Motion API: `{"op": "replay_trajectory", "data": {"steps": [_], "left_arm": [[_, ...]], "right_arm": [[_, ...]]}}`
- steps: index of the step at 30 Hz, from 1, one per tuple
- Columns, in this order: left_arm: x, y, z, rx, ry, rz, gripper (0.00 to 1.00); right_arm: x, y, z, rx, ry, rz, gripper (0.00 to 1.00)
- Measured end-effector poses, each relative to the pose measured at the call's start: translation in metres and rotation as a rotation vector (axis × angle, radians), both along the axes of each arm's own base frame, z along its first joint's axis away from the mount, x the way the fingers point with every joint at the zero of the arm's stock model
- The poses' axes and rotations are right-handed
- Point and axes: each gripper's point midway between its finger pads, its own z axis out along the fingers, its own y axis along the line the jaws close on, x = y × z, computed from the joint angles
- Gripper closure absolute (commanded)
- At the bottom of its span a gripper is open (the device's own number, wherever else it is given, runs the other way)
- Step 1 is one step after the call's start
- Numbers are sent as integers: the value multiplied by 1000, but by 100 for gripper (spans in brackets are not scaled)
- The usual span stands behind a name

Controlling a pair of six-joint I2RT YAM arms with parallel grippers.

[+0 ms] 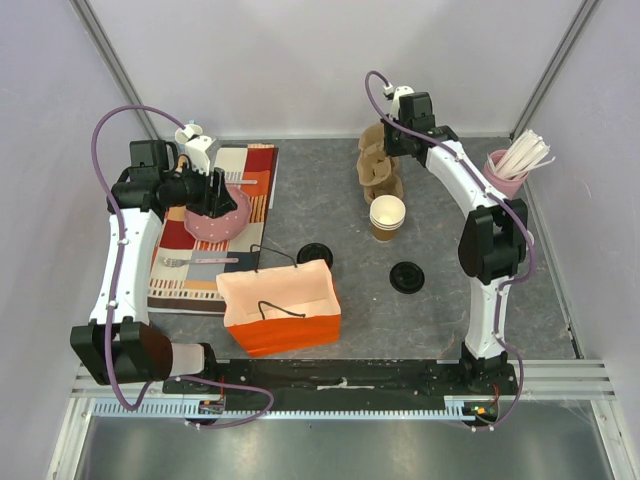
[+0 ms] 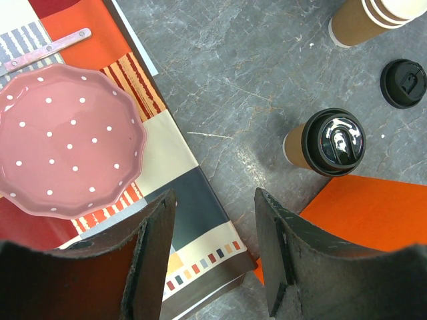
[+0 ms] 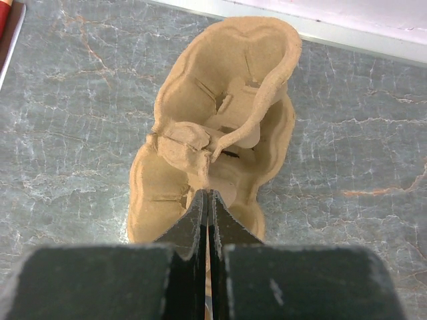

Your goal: Pack the takeout coffee

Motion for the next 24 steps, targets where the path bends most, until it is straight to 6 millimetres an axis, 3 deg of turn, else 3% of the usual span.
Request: {"op": "replay_trajectory", "data": {"steps": [11,14,18,24], "left_arm": [[0,0,1,0,-4,0,42],[3,0,11,2,-28,1,42],[11,0,42,3,-110,-1,42],[15,-7,83,-29,-211,-13,40]], "right_arm": [[-8,6,47,34,-86,54,100],[-16,9,75,55,-134,86,100],[-39,11,128,90,-226,142,100],[-93,17,195,147,-346,268,100]]}}
